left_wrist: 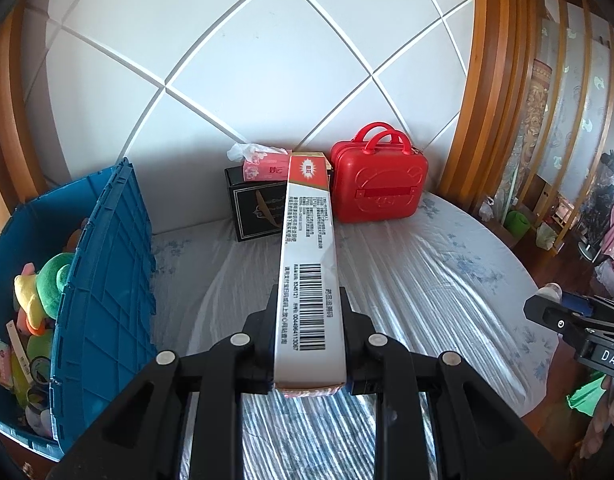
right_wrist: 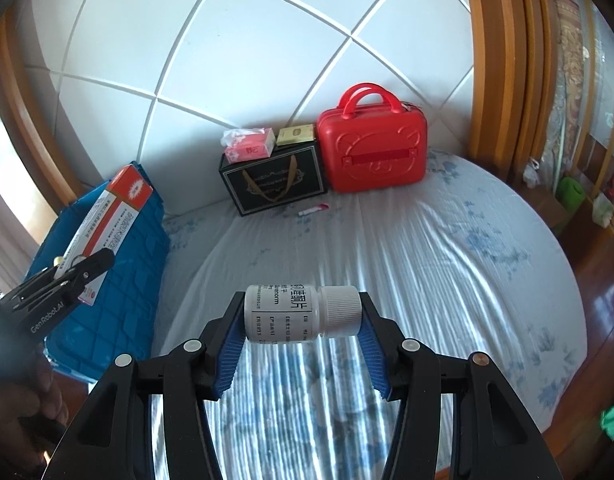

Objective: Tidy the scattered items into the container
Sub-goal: 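Lift and carry the medicine box and white bottle with both tools to the crate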

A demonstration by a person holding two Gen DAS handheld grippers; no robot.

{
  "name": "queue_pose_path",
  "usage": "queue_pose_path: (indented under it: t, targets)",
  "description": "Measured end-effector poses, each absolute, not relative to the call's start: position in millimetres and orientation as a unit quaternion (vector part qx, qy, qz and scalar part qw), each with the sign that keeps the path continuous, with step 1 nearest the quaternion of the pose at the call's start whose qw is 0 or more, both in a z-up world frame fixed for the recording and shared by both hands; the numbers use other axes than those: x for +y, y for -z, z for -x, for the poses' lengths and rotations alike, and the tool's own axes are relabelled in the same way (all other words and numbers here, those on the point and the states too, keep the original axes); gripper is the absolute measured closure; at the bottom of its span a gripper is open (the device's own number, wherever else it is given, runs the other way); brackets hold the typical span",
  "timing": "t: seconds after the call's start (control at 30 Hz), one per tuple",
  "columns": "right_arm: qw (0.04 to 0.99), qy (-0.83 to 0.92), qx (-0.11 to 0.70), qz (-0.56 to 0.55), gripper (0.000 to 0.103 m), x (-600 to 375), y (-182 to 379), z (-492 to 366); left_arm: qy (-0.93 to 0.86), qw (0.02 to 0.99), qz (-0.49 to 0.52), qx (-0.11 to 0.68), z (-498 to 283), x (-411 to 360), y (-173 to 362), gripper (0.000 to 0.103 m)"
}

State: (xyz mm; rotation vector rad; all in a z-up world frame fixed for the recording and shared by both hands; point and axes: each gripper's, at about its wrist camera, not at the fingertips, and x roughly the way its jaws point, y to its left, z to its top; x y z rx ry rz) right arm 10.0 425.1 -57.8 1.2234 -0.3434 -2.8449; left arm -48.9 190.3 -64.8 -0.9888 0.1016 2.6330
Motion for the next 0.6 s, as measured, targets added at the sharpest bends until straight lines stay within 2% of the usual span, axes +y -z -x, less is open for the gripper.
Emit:
queue_pose_path:
  t: [0.6]
  targets:
    - [0.003,0.918,-0.096,-0.384,0.051,377,40,-13,-0.925,0.176,0.336,0.006,52,145,52,0.08]
